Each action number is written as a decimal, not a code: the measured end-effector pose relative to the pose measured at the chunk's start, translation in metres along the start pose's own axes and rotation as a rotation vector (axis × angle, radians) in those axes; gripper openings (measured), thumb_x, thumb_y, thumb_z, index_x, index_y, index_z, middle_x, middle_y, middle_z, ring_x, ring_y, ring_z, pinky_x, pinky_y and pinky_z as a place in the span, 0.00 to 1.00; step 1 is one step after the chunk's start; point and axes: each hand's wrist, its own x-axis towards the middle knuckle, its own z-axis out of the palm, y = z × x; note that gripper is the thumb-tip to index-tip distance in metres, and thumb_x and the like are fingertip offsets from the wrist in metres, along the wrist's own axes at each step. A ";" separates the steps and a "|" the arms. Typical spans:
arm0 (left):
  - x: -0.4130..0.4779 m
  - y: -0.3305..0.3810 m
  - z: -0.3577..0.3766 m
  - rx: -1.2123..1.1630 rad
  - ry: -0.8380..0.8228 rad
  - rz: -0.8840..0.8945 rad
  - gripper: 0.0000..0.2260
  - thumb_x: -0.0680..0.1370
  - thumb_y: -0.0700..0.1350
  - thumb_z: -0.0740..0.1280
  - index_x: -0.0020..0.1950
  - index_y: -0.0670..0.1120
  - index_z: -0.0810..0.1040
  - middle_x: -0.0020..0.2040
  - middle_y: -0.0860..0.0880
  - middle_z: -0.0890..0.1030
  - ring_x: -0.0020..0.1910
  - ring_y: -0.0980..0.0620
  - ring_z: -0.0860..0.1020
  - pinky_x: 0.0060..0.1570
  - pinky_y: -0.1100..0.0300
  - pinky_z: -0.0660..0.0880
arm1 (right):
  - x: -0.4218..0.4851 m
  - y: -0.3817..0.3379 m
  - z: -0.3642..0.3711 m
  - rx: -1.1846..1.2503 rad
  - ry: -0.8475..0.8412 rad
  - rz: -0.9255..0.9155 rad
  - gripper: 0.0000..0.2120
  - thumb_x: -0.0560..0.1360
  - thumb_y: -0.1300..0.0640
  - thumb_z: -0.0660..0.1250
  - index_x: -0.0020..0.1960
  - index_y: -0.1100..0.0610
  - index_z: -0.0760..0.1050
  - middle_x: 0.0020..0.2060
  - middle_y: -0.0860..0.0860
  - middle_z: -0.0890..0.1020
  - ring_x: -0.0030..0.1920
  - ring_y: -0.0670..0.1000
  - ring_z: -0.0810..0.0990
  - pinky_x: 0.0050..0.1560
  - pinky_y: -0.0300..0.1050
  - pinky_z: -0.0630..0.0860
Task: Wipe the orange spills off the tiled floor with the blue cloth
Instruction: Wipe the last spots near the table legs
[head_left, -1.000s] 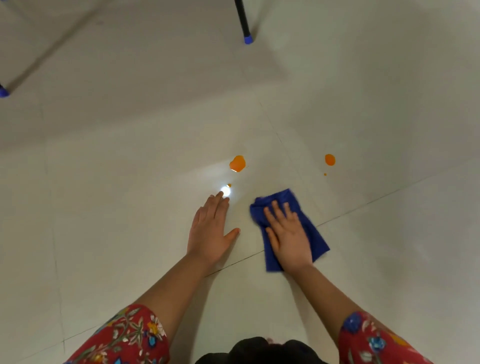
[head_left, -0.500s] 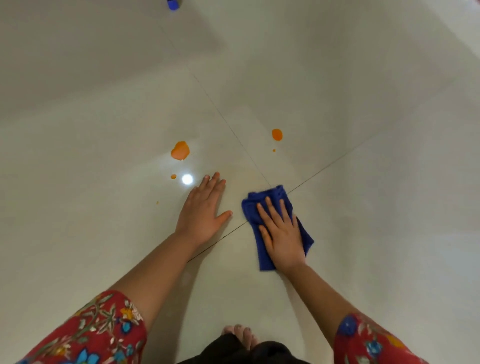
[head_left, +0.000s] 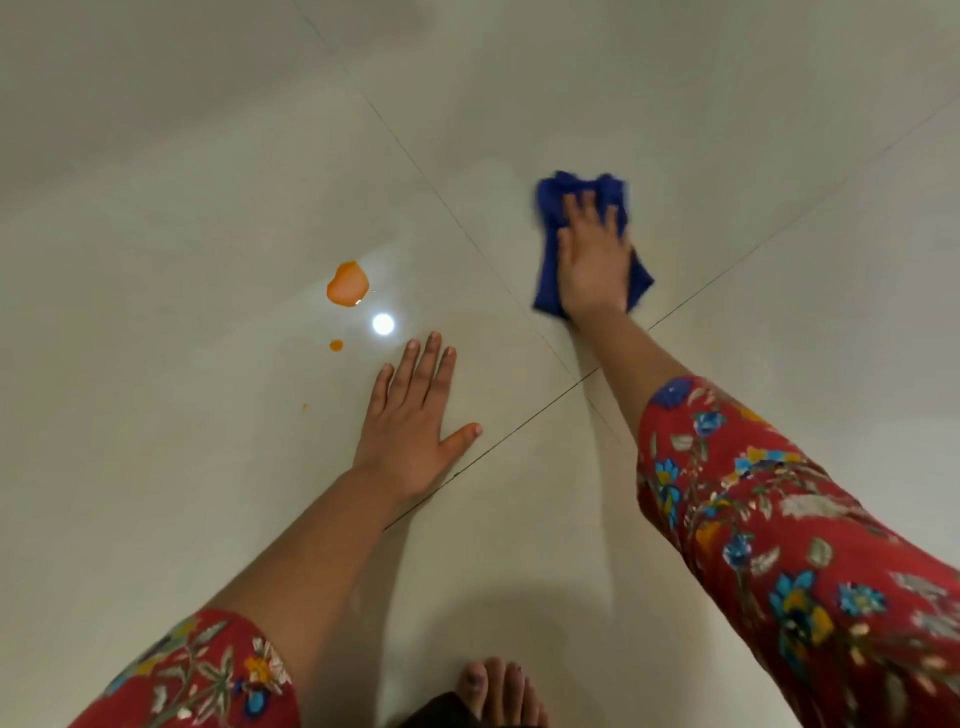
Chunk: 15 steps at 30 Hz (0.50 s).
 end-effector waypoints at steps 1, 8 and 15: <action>0.000 0.000 -0.001 0.003 -0.012 0.000 0.38 0.74 0.68 0.43 0.77 0.52 0.32 0.76 0.53 0.30 0.75 0.54 0.30 0.69 0.58 0.27 | -0.015 -0.012 0.005 -0.014 -0.033 -0.137 0.24 0.83 0.51 0.50 0.78 0.51 0.56 0.78 0.51 0.57 0.78 0.56 0.53 0.74 0.59 0.55; 0.002 -0.002 -0.002 -0.023 -0.053 0.000 0.38 0.72 0.69 0.39 0.74 0.53 0.27 0.73 0.54 0.24 0.71 0.55 0.24 0.66 0.58 0.22 | -0.106 0.047 0.006 -0.052 -0.014 -0.090 0.25 0.81 0.47 0.47 0.77 0.50 0.60 0.77 0.51 0.60 0.77 0.58 0.55 0.73 0.61 0.56; 0.002 0.000 -0.005 0.003 -0.071 -0.013 0.39 0.72 0.69 0.40 0.75 0.52 0.28 0.73 0.54 0.25 0.70 0.56 0.23 0.66 0.58 0.23 | -0.041 -0.022 0.012 -0.107 -0.066 -0.239 0.25 0.82 0.48 0.50 0.78 0.48 0.54 0.78 0.50 0.55 0.78 0.58 0.49 0.74 0.62 0.52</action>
